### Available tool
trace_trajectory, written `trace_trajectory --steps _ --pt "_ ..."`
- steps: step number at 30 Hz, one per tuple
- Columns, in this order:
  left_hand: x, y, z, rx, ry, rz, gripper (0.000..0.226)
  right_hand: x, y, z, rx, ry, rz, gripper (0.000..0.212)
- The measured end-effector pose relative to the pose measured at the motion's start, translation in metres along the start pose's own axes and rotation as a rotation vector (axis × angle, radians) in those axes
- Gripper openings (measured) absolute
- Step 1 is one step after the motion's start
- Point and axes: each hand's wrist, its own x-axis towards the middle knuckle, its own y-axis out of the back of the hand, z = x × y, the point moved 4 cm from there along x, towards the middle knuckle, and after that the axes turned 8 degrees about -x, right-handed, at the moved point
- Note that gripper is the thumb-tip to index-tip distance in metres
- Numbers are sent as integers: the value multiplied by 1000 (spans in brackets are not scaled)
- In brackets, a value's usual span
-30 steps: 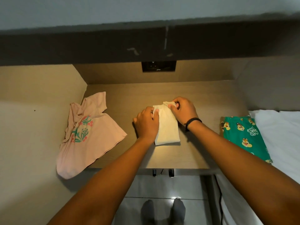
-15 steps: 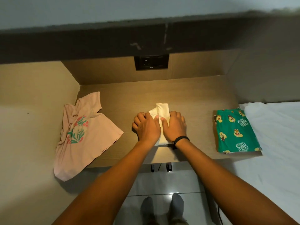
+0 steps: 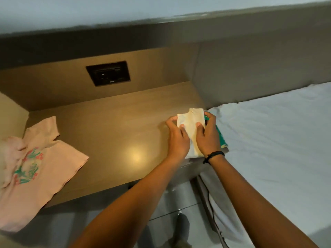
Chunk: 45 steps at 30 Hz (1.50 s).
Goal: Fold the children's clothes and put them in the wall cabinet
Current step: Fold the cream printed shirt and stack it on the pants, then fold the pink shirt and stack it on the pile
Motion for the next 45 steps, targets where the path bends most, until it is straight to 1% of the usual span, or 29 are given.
trace_trajectory --steps 2,4,7,9,10,11,13,14,15,17,18,21,24,27,29,32,35,36,38,39,41,43,45 --pt "8 -32 2 16 26 -57 33 26 22 16 -36 31 -24 46" --pt "18 -56 -3 67 83 -92 39 50 31 38 -106 15 -81 48" --pt "28 -71 -14 223 130 -68 43 64 21 66 -220 9 -187 50" --pt "32 -72 -16 313 105 -69 48 64 15 71 -273 33 -202 50" --pt "34 -70 -15 380 60 -68 51 66 15 72 -325 44 -185 51" --pt "36 -66 -15 490 -28 -58 53 68 17 71 -414 72 -141 53" --pt "38 -61 -20 800 -246 -101 56 69 21 70 -615 186 -74 59" --pt "39 -60 -25 919 -310 -143 58 71 20 71 -674 246 -97 61" --pt "39 -59 -32 985 -326 -198 59 72 16 74 -705 286 -161 63" --pt "39 -57 -42 991 -281 -282 61 72 6 82 -724 303 -297 63" --pt "40 -56 -46 973 -263 -301 61 72 2 85 -723 300 -333 63" --pt "41 -56 -47 970 -260 -313 61 76 1 86 -755 308 -356 65" --pt "35 -44 -44 941 -248 -307 61 75 6 72 -879 397 -301 64" --pt "25 2 -45 880 -196 -235 58 60 -10 29 -872 553 -243 60" --pt "17 56 -47 886 -164 -127 58 43 -40 -10 -782 639 -273 57" --pt "3 161 -47 951 -124 98 56 6 -108 -69 -630 730 -429 57" --pt "-17 280 -54 1044 -10 310 54 -49 -190 -128 -561 890 -581 55" --pt "-25 318 -57 1068 30 373 54 -68 -218 -146 -539 945 -634 54" --pt "-36 376 -67 1125 109 447 55 -100 -269 -173 -519 1031 -734 55" --pt "-40 399 -73 1155 163 446 56 -115 -291 -184 -524 1067 -780 58" --pt "-44 425 -88 1181 258 389 61 -136 -325 -197 -561 1131 -851 62" --pt "-44 430 -99 1208 292 327 67 -145 -339 -199 -620 1177 -854 61" --pt "-40 420 -103 1228 291 279 70 -139 -337 -187 -645 1154 -814 58"
